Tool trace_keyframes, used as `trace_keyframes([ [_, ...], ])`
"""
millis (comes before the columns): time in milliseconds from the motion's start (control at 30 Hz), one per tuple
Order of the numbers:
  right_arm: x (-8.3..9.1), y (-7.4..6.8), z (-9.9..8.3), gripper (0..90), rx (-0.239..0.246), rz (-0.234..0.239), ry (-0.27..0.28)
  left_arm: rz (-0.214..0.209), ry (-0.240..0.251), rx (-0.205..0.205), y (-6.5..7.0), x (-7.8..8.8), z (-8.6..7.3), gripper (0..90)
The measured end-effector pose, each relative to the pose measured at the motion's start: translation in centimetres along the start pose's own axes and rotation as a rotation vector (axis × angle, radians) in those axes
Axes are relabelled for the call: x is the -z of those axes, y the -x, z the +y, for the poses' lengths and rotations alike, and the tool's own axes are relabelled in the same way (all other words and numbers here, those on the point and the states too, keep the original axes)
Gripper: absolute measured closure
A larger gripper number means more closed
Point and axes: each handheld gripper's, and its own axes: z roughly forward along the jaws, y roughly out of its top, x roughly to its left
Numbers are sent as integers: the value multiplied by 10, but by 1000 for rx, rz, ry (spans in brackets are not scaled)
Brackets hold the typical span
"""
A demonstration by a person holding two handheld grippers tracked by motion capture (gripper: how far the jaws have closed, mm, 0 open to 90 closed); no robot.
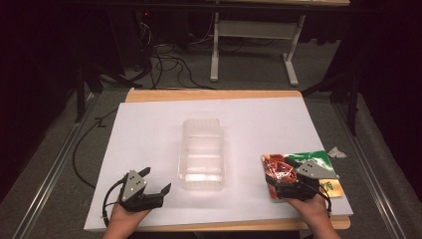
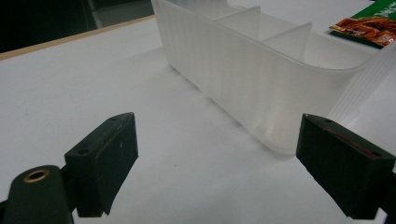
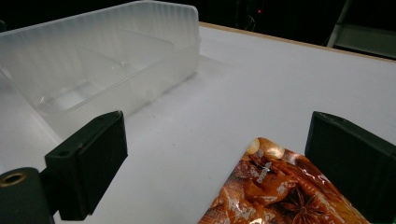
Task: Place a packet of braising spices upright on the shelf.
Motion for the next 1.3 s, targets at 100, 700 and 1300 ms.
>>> trace_keyframes([
  [100, 2, 2, 0, 59, 4, -2, -3, -2, 0, -3, 0, 0, 0, 133],
  [700, 29, 23, -9, 81, -71, -82, -3, 38, -18, 44, -14, -9, 6, 145],
  [1300, 77, 67, -41, 141, -236, -228, -16, 38, -16, 45, -16, -24, 14, 151],
])
